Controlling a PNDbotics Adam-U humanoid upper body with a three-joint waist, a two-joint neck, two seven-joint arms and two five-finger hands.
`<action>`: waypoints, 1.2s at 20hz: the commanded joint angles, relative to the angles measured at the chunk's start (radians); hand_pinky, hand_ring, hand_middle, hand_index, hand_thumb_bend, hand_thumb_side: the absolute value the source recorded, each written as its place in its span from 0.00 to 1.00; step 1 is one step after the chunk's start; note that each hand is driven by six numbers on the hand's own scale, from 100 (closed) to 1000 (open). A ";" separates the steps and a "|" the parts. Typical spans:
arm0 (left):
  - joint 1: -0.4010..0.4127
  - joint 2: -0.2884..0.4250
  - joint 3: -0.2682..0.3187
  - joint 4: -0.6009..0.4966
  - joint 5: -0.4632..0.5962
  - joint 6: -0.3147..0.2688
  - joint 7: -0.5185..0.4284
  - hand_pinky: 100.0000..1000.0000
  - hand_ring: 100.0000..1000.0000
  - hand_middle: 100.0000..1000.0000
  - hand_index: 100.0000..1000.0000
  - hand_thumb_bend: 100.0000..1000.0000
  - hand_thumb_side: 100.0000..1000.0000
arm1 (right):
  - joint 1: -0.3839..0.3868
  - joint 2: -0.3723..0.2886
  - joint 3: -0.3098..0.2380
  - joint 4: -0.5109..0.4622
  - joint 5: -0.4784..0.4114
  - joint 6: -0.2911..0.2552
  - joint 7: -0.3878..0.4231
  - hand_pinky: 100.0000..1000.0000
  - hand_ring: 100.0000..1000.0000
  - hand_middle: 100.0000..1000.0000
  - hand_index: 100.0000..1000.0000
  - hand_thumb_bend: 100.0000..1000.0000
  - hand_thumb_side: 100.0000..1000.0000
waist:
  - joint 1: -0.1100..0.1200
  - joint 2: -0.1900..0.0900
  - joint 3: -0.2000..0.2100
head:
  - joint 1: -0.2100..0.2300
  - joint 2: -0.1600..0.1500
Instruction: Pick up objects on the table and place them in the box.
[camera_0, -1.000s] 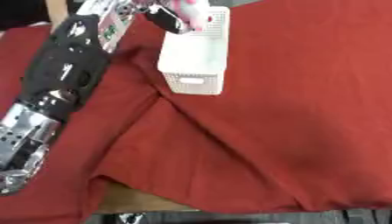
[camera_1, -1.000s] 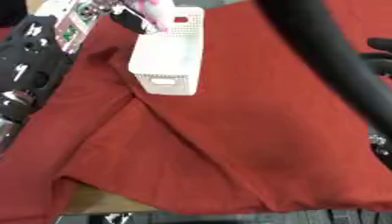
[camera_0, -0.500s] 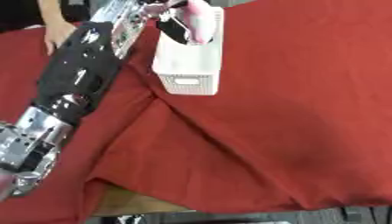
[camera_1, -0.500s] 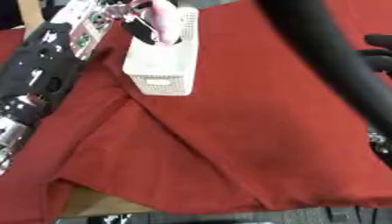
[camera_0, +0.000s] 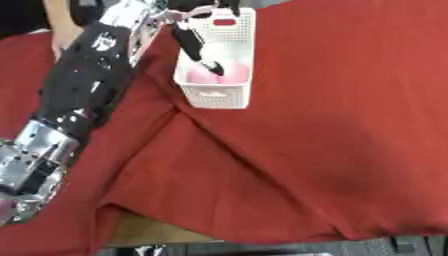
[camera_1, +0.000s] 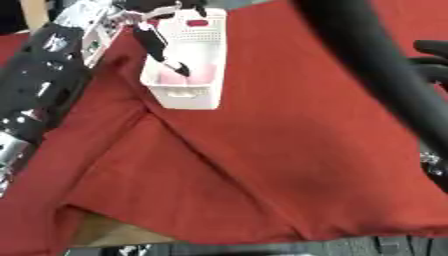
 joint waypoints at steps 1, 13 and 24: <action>-0.031 0.042 0.024 -0.017 -0.023 0.007 -0.030 0.91 0.85 0.83 0.85 0.76 0.65 | -0.008 -0.020 -0.001 -0.014 -0.002 -0.001 0.005 0.60 0.73 0.80 0.71 0.05 0.74 | -0.007 -0.018 0.004 | -0.004 -0.007; 0.248 0.237 -0.030 -0.425 1.057 0.113 0.239 0.45 0.68 0.73 0.90 0.00 1.00 | -0.002 -0.016 -0.014 -0.014 0.010 0.005 -0.007 0.60 0.73 0.80 0.71 0.05 0.73 | -0.008 -0.006 0.020 | 0.003 -0.007; 0.701 0.139 0.199 -0.913 1.174 0.203 0.374 0.45 0.71 0.78 0.94 0.19 0.97 | 0.022 0.000 -0.037 -0.014 0.030 0.009 -0.047 0.59 0.73 0.80 0.72 0.06 0.74 | -0.033 0.007 0.071 | 0.017 -0.007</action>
